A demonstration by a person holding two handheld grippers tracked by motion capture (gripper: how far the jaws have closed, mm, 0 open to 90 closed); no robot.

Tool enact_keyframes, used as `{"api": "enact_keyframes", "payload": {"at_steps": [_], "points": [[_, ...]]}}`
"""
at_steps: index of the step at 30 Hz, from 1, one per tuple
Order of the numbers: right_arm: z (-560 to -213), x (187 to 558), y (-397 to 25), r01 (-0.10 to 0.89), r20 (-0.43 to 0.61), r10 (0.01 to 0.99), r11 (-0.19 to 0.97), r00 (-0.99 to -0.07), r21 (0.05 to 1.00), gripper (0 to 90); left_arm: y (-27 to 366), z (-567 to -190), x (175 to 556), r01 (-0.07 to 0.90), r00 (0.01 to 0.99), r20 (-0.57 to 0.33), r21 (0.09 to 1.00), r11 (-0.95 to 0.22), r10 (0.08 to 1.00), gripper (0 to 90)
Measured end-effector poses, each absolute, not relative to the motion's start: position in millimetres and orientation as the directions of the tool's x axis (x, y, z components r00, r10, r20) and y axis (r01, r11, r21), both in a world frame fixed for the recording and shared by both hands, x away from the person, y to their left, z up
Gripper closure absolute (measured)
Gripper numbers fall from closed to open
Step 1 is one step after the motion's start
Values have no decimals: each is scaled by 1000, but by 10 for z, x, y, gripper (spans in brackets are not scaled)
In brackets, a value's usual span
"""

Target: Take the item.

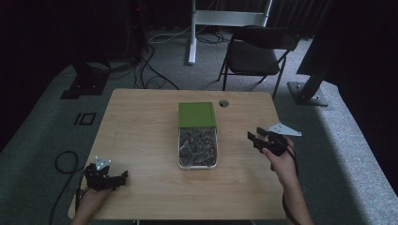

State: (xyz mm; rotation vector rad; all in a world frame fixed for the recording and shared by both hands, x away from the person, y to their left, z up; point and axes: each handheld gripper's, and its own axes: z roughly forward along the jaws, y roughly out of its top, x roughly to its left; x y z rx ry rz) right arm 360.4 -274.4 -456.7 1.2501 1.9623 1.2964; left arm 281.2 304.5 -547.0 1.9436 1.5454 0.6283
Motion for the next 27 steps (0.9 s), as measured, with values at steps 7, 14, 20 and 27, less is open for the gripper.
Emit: {"api": "enact_keyframes", "payload": {"at_steps": [7,14,20,27], "points": [[-4696,3556,-2727,442,93,870,151,-484,884,471,3046,-5470,2813,706,221,12,688,-169,975,17],[-4846,3490,-2716,458,97,861,167,-499,873,468,3046,-5470,2813,706,221,12,688,-169,975,17],[-4966,3434,-2734,467,95,857,180,-506,865,433,3046,-5469,2813,706,221,12,688,-169,975,17],[-5097,3364,-2802,486,92,858,195,-506,852,416,3046,-5470,2813,706,222,12,688,-169,975,17]]}}
